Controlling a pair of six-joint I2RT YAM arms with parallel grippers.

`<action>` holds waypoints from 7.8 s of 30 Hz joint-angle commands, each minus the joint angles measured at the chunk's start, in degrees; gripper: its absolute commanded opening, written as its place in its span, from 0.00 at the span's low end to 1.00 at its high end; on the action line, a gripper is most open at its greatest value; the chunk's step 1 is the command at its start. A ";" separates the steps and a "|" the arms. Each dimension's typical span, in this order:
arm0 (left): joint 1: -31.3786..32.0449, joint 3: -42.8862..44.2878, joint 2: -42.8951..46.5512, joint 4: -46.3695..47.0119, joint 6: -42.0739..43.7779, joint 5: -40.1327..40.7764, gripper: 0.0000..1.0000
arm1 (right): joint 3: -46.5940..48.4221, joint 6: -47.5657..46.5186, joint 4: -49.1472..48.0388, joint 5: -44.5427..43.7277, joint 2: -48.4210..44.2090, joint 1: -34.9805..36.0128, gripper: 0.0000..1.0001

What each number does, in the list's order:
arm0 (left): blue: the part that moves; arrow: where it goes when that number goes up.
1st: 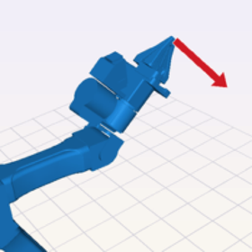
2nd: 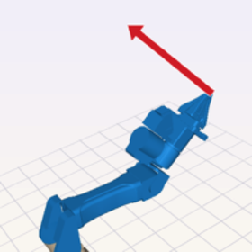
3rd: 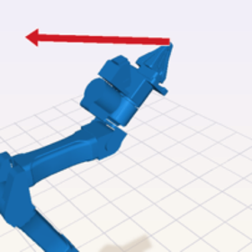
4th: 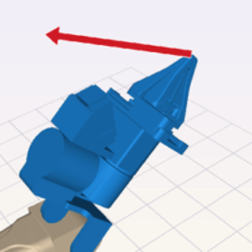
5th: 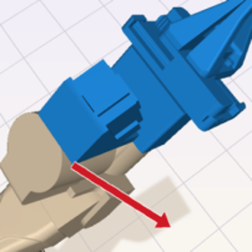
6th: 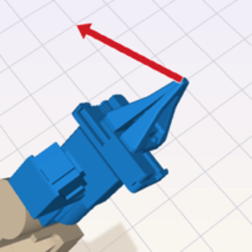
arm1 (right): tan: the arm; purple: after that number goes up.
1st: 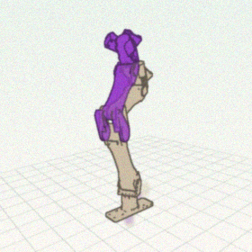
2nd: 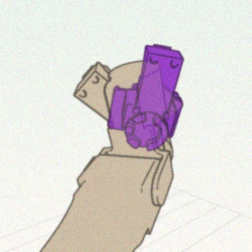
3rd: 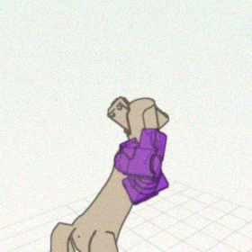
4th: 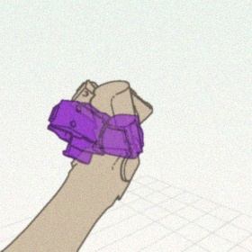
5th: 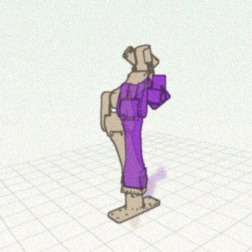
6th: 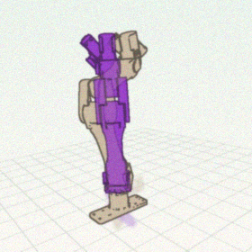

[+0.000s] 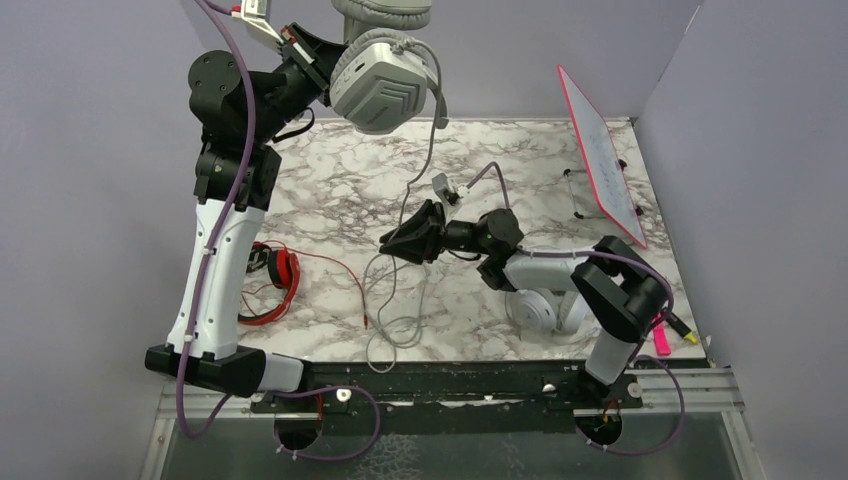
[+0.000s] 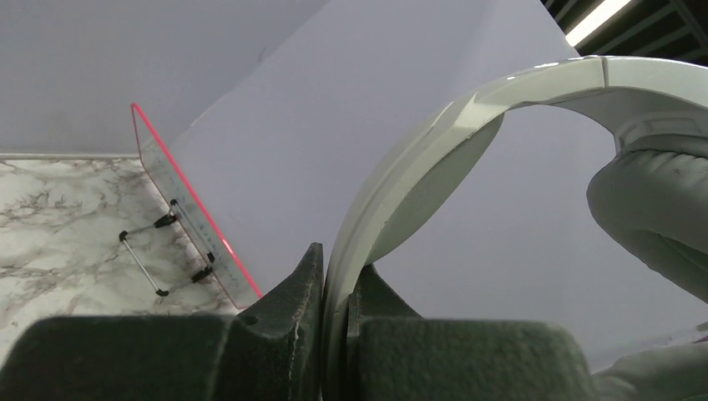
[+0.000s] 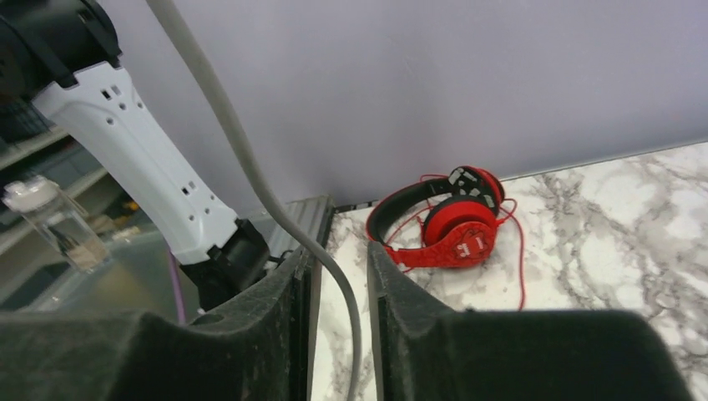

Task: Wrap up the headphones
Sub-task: Wrap the headphones cable around the headphones.

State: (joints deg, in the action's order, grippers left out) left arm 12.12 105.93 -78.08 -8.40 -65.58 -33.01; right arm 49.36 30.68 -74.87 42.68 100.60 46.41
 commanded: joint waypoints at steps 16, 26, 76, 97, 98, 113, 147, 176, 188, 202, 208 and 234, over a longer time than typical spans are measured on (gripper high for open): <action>-1.66 2.28 4.00 -10.80 25.43 11.56 0.00 | -12.68 -20.25 60.55 -23.77 -44.86 -13.54 0.00; -1.66 -9.72 13.76 -12.34 50.95 -6.91 0.00 | 8.81 -21.35 77.81 -26.33 -33.58 -23.31 0.00; 28.29 -30.32 4.88 -31.50 68.30 70.31 0.00 | 88.57 -34.38 114.10 -10.39 4.33 -24.73 0.00; 15.24 -9.55 -8.92 -23.32 48.14 83.23 0.00 | 72.88 -22.56 111.91 5.88 -8.67 -13.33 0.00; 14.84 -7.29 -9.49 -23.30 46.14 82.43 0.00 | 69.11 -19.80 108.35 5.10 -10.65 -12.02 0.00; 12.47 2.07 -3.59 -11.61 27.26 56.37 0.00 | 15.72 7.56 47.93 -3.11 -27.70 -8.07 0.00; 12.49 14.71 2.52 -24.85 31.40 49.47 0.00 | 12.58 6.97 3.87 -11.79 5.18 0.57 0.39; 12.49 16.93 0.04 -27.80 33.36 50.39 0.00 | 6.31 0.62 -4.45 0.02 4.85 -0.01 0.90; 12.49 16.92 -0.51 -27.83 34.07 50.78 0.00 | 13.29 1.91 -10.58 -8.79 11.57 5.46 0.56; 12.49 11.23 -2.03 -29.40 45.71 63.93 0.00 | -17.43 -9.52 25.35 -22.06 -41.68 2.68 0.00; 12.43 8.32 -2.10 -29.01 49.45 67.08 0.00 | -16.07 -14.19 40.05 -27.94 -55.38 2.61 0.00; 8.13 1.60 -4.34 -28.06 42.10 69.10 0.00 | -9.28 -18.58 53.94 -13.64 -60.27 2.58 0.01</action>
State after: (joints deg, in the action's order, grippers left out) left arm 21.32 104.62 -81.69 -40.38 -15.44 35.29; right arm 39.27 11.07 -18.98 18.59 36.47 49.01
